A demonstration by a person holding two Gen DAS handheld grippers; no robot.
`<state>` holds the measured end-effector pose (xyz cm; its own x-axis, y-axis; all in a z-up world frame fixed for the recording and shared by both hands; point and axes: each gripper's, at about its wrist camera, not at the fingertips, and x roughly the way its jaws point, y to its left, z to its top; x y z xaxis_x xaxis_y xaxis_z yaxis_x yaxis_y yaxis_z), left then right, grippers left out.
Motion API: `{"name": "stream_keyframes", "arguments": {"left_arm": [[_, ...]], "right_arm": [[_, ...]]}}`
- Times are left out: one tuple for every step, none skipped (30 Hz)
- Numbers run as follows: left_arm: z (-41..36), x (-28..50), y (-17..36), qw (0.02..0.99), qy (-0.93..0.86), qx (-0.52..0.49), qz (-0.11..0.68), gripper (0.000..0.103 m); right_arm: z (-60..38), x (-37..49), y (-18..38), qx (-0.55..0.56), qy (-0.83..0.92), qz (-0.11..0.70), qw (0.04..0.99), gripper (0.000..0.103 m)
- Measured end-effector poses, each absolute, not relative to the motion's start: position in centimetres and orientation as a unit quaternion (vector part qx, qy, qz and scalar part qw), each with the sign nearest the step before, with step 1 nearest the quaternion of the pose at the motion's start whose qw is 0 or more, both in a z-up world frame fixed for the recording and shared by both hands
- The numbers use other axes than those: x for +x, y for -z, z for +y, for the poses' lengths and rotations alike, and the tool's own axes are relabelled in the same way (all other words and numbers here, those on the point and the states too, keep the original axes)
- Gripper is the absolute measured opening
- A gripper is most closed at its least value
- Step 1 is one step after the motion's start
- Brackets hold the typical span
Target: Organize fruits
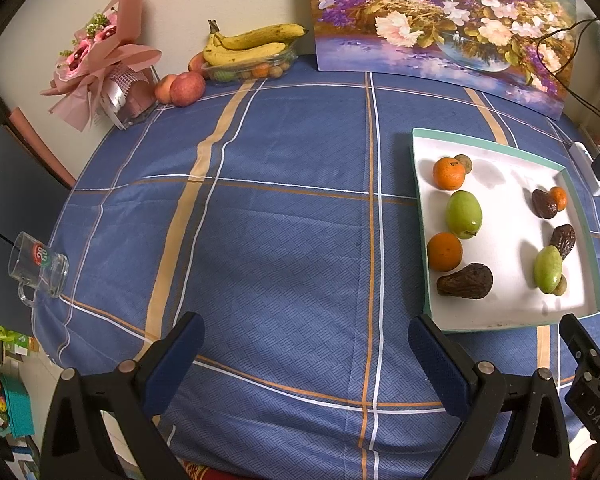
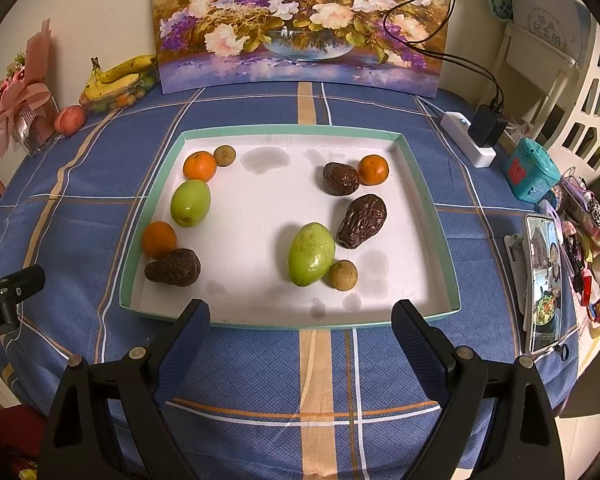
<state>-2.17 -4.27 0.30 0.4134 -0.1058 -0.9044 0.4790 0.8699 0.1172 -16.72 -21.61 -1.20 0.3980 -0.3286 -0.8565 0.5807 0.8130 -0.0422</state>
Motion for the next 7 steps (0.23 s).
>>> {"name": "stream_keyframes", "arguments": {"left_arm": [[-4.28,-2.17,-0.31,0.821,0.178,0.183,0.511,0.103],[-4.21,-2.18,-0.28,0.821,0.176,0.184,0.511,0.103],[-4.27,-2.21,-0.30,0.821,0.175,0.184,0.512,0.103],[-4.33,-2.22,-0.33,0.821,0.174,0.184,0.512,0.103],[-4.30,-2.20,-0.34,0.821,0.173,0.183,0.513,0.103],[-4.35,-2.19,-0.38,0.821,0.173,0.183,0.513,0.103],[-4.37,-2.20,-0.38,0.821,0.173,0.183,0.513,0.103]], "right_arm": [[-21.61,-16.73,1.20,0.133,0.275,0.474,0.825,0.092],[-21.62,-16.71,1.20,0.133,0.275,0.475,0.825,0.093],[-21.62,-16.70,1.20,0.133,0.275,0.475,0.825,0.093],[-21.62,-16.70,1.20,0.133,0.275,0.475,0.825,0.093],[-21.62,-16.69,1.19,0.133,0.275,0.475,0.825,0.093],[-21.59,-16.77,1.23,0.133,0.275,0.475,0.825,0.093],[-21.62,-16.68,1.19,0.133,0.275,0.475,0.825,0.092]]}}
